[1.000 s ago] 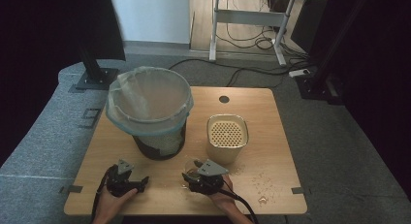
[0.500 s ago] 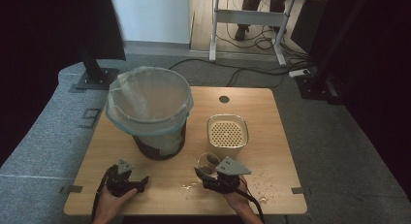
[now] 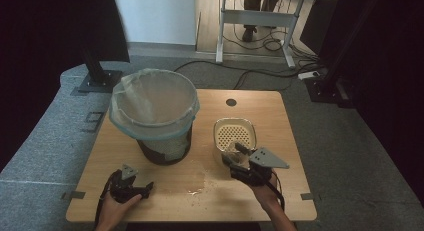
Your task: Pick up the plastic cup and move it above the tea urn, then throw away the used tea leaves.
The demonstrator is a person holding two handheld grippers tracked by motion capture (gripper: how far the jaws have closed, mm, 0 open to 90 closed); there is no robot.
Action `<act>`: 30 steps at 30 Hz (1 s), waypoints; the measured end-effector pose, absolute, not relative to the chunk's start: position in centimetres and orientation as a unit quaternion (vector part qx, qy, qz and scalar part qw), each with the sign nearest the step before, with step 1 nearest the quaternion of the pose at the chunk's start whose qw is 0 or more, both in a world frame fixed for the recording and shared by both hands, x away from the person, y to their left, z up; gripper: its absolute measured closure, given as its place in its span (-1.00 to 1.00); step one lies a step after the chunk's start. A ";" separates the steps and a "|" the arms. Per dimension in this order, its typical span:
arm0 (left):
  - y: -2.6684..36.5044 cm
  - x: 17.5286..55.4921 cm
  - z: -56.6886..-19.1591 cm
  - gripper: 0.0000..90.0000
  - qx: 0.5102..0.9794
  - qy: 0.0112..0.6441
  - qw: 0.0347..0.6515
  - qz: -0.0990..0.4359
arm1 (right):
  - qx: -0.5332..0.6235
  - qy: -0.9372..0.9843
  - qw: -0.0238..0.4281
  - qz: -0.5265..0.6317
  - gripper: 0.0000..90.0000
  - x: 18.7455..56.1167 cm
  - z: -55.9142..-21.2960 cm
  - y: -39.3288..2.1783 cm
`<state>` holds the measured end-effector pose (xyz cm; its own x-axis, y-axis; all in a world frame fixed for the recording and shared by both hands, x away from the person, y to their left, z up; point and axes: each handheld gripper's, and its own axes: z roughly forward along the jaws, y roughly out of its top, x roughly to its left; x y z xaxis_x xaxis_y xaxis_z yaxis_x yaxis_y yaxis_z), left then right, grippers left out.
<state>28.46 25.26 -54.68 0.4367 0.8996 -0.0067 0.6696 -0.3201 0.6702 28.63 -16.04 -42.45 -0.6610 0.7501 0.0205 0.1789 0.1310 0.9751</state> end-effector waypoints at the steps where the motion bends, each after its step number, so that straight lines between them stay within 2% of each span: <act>1: 25.3 28.5 -54.7 -0.86 0.790 0.497 0.306 0.188 | 0.332 0.706 0.254 0.571 -0.15 29.0 -42.0 -16.5; 8: 25.3 28.5 -54.7 -0.86 0.790 0.496 0.306 0.189 | 0.352 0.702 0.271 0.556 -0.15 31.5 -40.7 -18.4; 20: 25.2 28.5 -54.7 -0.87 0.790 0.496 0.307 0.188 | 0.391 0.686 0.285 0.543 -0.15 35.7 -40.4 -19.9; 30: 25.2 28.5 -54.7 -0.87 0.790 0.496 0.306 0.188 | 0.395 0.686 0.298 0.534 -0.15 37.0 -39.5 -19.8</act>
<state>28.47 25.24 -54.70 0.4374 0.8992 -0.0068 0.6688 -0.3202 0.6710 36.98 -19.81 -39.46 -0.5106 0.8597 0.0128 0.2234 0.1183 0.9675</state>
